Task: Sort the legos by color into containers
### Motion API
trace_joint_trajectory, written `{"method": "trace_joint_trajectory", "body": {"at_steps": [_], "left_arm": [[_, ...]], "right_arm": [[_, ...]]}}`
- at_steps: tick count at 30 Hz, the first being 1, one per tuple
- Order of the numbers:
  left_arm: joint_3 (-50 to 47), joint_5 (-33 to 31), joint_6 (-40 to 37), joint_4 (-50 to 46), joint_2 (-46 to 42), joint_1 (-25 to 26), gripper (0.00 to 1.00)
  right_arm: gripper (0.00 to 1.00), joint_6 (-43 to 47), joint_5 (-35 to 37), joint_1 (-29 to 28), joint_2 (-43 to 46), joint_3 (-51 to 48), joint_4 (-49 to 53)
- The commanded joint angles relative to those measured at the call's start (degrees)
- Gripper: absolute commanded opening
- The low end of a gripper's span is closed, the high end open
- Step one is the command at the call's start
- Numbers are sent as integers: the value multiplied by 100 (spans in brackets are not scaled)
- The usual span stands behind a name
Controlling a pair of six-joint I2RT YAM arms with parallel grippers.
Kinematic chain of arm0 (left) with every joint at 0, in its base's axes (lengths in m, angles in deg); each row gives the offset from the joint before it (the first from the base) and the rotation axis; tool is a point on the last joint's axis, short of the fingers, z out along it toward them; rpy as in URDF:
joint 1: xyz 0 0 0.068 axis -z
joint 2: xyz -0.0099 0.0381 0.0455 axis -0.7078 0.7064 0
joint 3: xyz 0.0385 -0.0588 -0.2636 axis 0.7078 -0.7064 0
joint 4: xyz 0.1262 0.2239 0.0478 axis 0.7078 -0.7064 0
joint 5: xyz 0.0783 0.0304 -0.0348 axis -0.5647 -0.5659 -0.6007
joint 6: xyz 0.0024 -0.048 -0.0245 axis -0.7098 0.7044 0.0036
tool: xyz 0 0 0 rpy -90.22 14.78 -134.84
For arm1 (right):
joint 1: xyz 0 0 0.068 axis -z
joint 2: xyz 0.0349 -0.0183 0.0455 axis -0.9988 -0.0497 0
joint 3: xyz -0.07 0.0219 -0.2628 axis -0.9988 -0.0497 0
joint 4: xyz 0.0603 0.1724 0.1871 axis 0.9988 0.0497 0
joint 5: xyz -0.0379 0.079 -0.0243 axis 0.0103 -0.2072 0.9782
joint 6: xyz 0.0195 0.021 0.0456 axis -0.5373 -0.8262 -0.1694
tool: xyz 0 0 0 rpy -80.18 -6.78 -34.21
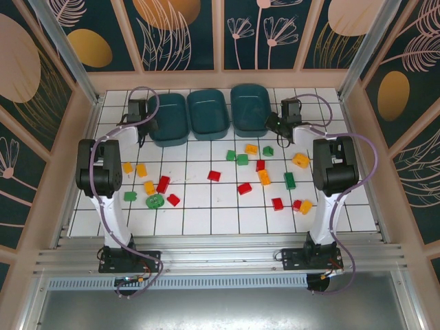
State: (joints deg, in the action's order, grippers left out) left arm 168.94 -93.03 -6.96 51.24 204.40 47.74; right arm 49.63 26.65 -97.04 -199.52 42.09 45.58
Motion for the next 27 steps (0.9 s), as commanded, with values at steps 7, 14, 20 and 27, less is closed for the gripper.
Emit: {"method": "trace_joint_trajectory", "body": {"at_steps": [7,14,20,27], "left_arm": [[465,588,-551,-307,318,13,19],[519,705,-485,-416,336,14,43],[450,365,-11,-616,-201,14,70],[-520,360,1270,-260,-1884,12,99]], "right_arm": [[10,189,-199,-87,-145,418,156],[11,407,-67,-124,-361,695,607],[15,364,-27,-185,-365,717,673],[45,365,-74,-160,-202,880,804]]}}
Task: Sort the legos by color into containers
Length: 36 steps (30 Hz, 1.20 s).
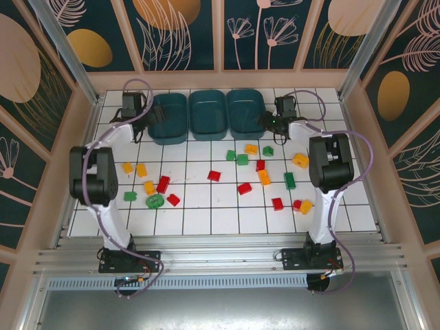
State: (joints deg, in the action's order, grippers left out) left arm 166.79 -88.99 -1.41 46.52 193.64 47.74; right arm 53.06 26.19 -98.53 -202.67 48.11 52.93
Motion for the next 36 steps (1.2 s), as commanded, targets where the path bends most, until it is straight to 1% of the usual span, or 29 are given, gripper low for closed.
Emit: {"method": "trace_joint_trajectory", "body": {"at_steps": [1,3,4,6,7,11,12,15,18,22,25,28,30,36], "left_arm": [[-595,76,903,386,-1244,13,99],[-1304,126,1310,716,-1907,14,99],[-1714,282,1449,1011,-2293,13,98],[-2466,390,1770,1317,-2957,17,99],[-2912,553,1976,1652,-3339,22,98],[-4492,1458,2908,2815,-4549,101,99],[-4719,1606,3008,2888,-4772,130,99],[-5294,1747,3200,2845,-5298,308,98],[-5647,1961,3359,2888,-5484,515,99],[-5884,2189,3429,2992,-5409,701,99],[-5816,2294,3346,2997,-5226,734,99],[-5618,2401,3258,2902,-5031,747,99],[-5557,2412,3225,2865,-4951,752,99],[-5557,2385,3217,2744,-4895,752,99]], "right_arm": [[47,30,-83,-5,191,316,115],[50,77,-37,19,422,310,224],[51,123,68,42,618,215,244],[53,194,374,97,1011,-25,304],[54,223,580,149,1243,-195,354],[63,-17,1556,375,2140,-1437,357],[66,-87,1687,442,2309,-1743,338],[74,-75,1854,700,2746,-2560,270],[76,-116,1790,867,2945,-2966,498],[83,-207,1974,909,3283,-3473,491],[86,-262,1941,927,3262,-3585,510],[90,-327,1782,944,3063,-3638,575],[90,-332,1714,952,2971,-3709,504],[88,-331,1130,990,2633,-3559,233]]}}
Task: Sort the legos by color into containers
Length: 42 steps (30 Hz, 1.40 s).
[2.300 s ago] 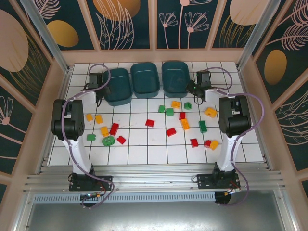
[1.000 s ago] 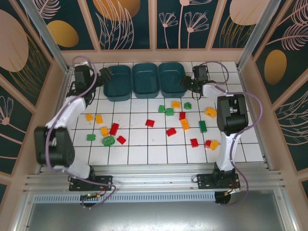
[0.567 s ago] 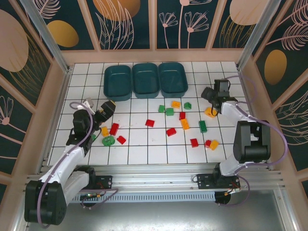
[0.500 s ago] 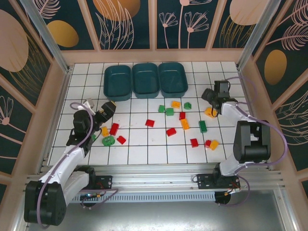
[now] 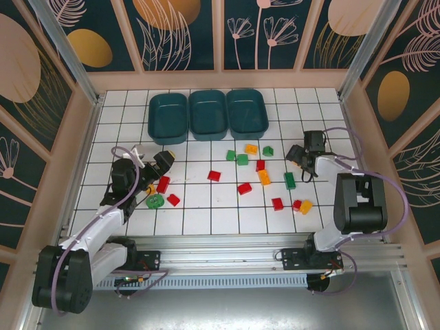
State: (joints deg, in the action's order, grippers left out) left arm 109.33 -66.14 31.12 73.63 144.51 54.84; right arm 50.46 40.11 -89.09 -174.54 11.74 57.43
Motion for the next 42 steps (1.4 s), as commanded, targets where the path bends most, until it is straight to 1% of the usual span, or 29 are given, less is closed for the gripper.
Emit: {"method": "trace_joint_trajectory", "body": {"at_steps": [1,5,9,15,18,21,24,26,29,32,35,38,42], "left_arm": [[198,102,-51,4,25,41,98],[347,34,-139,-260,63,41,99],[411,4,-151,-338,147,40,98],[605,1,-216,-483,185,41,99],[636,-148,-280,-624,-2,41,98],[594,-169,-286,-683,-127,41,98],[577,-223,-366,-813,-199,37,98],[573,-224,-386,-817,-210,41,99],[567,-266,-387,-824,-193,41,99],[450,-399,-218,-705,-183,41,99],[326,-514,-37,-618,-160,41,98],[402,-588,-101,-732,-34,39,98],[648,-620,-342,-1274,179,41,98]], "right_arm": [[87,-61,-303,44,-259,129,-256],[84,43,-358,53,-558,322,-303],[79,121,-306,105,-669,413,-350],[69,269,-368,182,-798,539,-283],[65,373,-368,178,-738,581,-224],[61,381,-368,174,-592,496,-294],[59,344,-370,118,-489,425,-376],[58,311,-374,-12,-412,431,-381],[57,269,-261,-354,-307,685,-257],[57,225,-109,-788,-245,1184,-76],[57,225,-4,-1358,-354,1850,-16],[57,250,-93,-1710,-933,2689,-16],[56,508,-294,-1965,-1903,3775,64]]}}
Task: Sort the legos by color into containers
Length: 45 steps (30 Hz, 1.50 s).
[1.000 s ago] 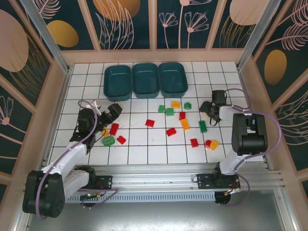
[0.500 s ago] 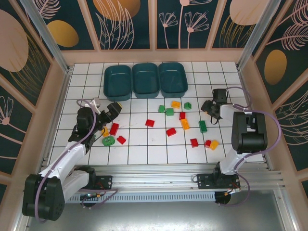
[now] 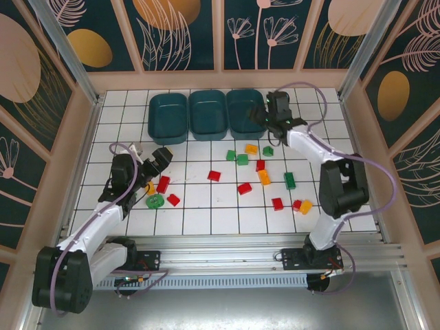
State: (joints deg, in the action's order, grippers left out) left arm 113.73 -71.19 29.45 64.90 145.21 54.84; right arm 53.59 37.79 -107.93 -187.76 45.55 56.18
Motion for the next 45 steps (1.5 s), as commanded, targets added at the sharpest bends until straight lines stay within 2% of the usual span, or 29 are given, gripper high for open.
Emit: {"method": "trace_joint_trajectory", "body": {"at_steps": [1,6,10,15,24,28,31,36,40,42,45], "left_arm": [[241,-114,-237,-525,132,41,98],[225,-324,-370,-875,139,41,99],[266,-207,-469,-839,357,41,99],[473,-141,-782,-1012,745,41,98],[773,-141,-1111,-1187,1196,83,94],[872,-141,-1165,-1158,1325,228,93],[926,-141,-1191,-1133,1385,363,92],[878,-9,-1085,-781,1346,637,92],[675,-83,-795,-317,1293,695,92],[484,-124,-448,81,1280,708,93],[235,146,-14,888,1390,741,93]], "right_arm": [[56,260,-44,-146,-721,565,175],[57,471,-32,-169,-1509,1555,367],[58,653,-111,-174,-2373,2625,891],[62,655,73,-137,-3073,3433,1345],[76,657,24,-84,-3155,3713,1373],[77,747,170,-78,-2934,3697,1396],[75,786,225,-123,-2462,3251,1240],[67,481,492,-440,-832,734,204],[60,247,530,-764,-1,-828,-115],[61,224,527,-963,191,-1216,-34],[65,229,451,-1192,254,-1464,77]]}}
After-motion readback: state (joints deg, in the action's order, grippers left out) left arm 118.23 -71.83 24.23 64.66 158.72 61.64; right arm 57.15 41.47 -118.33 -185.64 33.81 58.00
